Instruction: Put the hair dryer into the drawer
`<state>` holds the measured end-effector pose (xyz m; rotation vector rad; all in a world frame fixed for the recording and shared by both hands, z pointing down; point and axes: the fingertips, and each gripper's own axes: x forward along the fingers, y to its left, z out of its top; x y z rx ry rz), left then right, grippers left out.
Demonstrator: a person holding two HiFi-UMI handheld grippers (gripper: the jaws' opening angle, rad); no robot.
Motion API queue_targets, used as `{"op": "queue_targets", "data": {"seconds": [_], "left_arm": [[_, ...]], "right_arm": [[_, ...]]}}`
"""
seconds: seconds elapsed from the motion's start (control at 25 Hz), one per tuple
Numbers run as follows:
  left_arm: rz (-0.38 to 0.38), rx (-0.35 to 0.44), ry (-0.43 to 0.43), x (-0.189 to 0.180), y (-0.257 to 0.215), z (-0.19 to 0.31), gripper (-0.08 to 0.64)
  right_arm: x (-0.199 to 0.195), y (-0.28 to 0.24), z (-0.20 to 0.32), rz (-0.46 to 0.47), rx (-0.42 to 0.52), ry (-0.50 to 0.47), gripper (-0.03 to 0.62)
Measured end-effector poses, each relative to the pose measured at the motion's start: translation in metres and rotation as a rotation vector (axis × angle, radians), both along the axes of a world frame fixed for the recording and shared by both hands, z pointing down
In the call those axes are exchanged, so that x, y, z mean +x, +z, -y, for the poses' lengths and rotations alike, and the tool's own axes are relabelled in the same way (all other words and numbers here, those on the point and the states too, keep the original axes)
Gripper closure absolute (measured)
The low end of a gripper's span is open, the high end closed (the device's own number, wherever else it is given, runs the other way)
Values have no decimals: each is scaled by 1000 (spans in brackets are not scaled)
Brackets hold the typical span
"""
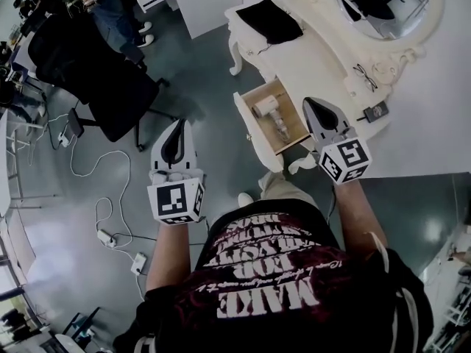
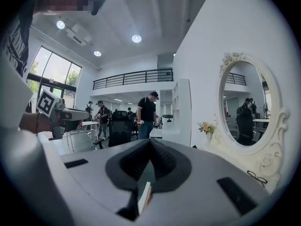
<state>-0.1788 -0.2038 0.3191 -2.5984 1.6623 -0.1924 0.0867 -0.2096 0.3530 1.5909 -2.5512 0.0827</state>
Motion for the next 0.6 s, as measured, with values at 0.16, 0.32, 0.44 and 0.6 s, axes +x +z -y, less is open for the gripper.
{"op": "queue_targets", "data": {"seconds": [0.16,0.32,0.44,0.6], "left_arm": [[0,-3,14,0,1,-1,555],[-3,-14,38,8,6,3,555],[-7,-26,65,19,11,5,555],[-1,-30,100,34,13,11,555]], "right_arm": [[-5,-7,-5,2,8,-2,589],[-7,-5,-6,-4,-10,-6,589],[-9,-1,-8,-12,-25,-13,588],[-5,3,-5,-12,-35,-15,588]]}}
